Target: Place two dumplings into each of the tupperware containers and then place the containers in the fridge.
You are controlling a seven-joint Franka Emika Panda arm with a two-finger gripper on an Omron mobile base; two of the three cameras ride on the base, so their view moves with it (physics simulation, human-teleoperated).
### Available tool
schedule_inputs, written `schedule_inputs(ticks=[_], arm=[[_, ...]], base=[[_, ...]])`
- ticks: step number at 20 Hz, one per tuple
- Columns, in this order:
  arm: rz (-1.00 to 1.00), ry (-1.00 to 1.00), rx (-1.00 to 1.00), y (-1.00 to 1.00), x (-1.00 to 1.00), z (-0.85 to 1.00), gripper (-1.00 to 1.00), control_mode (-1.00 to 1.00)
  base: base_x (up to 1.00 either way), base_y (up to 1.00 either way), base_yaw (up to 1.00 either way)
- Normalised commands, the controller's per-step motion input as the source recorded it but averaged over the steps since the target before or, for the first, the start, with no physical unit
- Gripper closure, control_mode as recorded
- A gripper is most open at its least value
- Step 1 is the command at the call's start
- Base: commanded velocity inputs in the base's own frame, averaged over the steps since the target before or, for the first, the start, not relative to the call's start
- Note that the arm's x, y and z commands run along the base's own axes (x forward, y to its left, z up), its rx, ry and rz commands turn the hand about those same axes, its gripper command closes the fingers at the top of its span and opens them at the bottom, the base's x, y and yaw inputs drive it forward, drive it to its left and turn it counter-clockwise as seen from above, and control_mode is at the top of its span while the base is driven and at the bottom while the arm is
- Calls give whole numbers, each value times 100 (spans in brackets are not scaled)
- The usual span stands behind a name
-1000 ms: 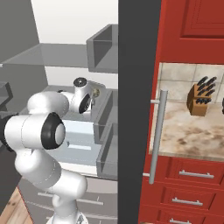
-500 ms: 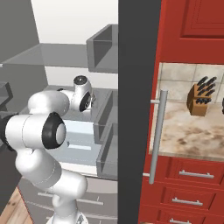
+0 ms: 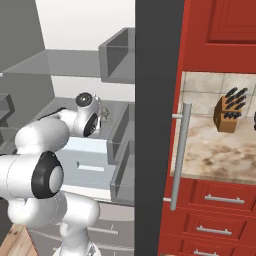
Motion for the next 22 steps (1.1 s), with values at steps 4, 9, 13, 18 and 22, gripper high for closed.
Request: schedule_inputs(ticks=[4, 9, 13, 18, 22], arm=[[0, -4, 0, 0, -70, 57, -100, -100], [2, 0, 0, 0, -96, 65, -100, -100], [5, 0, 0, 0, -100, 72, -100, -100], [11, 1, -1, 0, -98, 64, -100, -100], [13, 10, -8, 4, -95, 60, -100, -100]], base=[[0, 0, 0], [0, 0, 0], [0, 0, 0], [0, 0, 0], [0, 0, 0]])
